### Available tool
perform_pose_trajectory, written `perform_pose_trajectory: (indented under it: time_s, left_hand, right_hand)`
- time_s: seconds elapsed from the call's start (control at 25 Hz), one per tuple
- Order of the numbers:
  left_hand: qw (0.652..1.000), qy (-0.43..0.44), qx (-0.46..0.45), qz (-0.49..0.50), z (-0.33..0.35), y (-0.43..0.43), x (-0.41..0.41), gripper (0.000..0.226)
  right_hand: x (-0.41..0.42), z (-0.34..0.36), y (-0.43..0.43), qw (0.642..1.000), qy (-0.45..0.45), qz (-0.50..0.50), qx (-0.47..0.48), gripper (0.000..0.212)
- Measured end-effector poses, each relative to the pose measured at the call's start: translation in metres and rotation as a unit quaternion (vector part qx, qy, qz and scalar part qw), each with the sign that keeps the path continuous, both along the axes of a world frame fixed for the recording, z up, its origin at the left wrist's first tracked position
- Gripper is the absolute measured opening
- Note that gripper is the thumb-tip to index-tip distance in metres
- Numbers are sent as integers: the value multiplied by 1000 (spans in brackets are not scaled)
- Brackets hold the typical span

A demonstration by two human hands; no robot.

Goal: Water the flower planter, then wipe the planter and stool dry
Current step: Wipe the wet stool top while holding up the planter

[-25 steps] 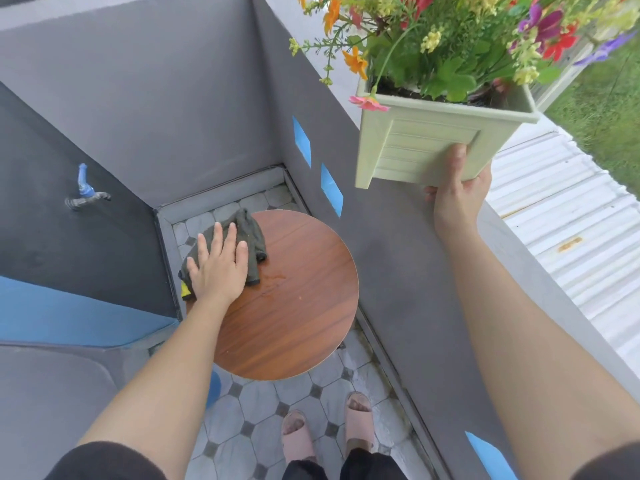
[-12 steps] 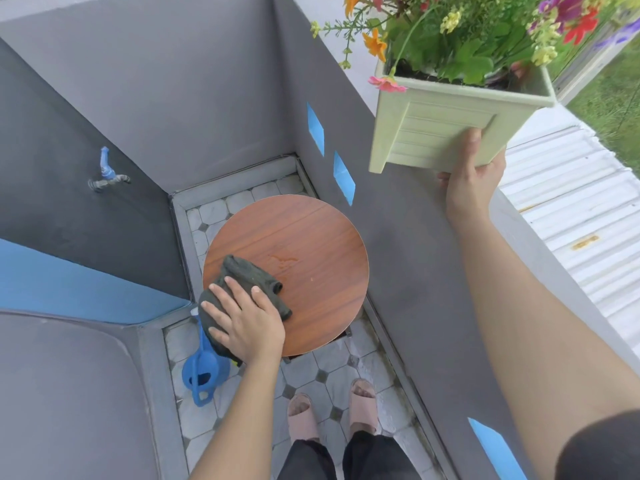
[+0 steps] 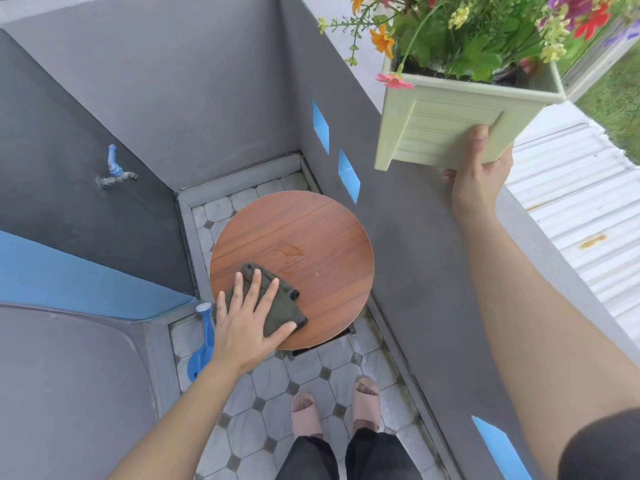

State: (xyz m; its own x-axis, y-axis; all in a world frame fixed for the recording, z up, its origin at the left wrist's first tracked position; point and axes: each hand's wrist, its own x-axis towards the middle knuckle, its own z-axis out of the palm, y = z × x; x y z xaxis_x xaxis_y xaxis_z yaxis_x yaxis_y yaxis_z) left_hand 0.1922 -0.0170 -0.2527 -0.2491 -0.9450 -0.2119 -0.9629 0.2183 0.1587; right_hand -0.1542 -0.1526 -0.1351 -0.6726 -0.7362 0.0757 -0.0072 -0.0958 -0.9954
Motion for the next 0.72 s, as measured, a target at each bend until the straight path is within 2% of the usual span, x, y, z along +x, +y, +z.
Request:
perform_pose_trajectory:
  time_s: [0.12, 0.28, 0.48, 0.6, 0.72]
  left_hand:
    - [999, -36, 18, 2, -4, 20, -13, 92]
    - [999, -34, 5, -3, -1, 32, -19, 101]
    - [992, -24, -73, -103, -16, 45, -13, 110]
    - [981, -19, -142, -128, -22, 56, -13, 75]
    - [975, -31, -155, -157, -19, 55, -13, 65]
  right_hand:
    - [0, 0, 0, 1000, 3, 4, -6, 50]
    - [-1, -3, -1, 1000, 6, 4, -6, 50]
    - [0, -2, -2, 1000, -4, 8, -6, 42]
    - [1, -1, 0, 1000, -1, 8, -7, 40]
    - [3, 2, 2, 1000, 4, 5, -2, 40]
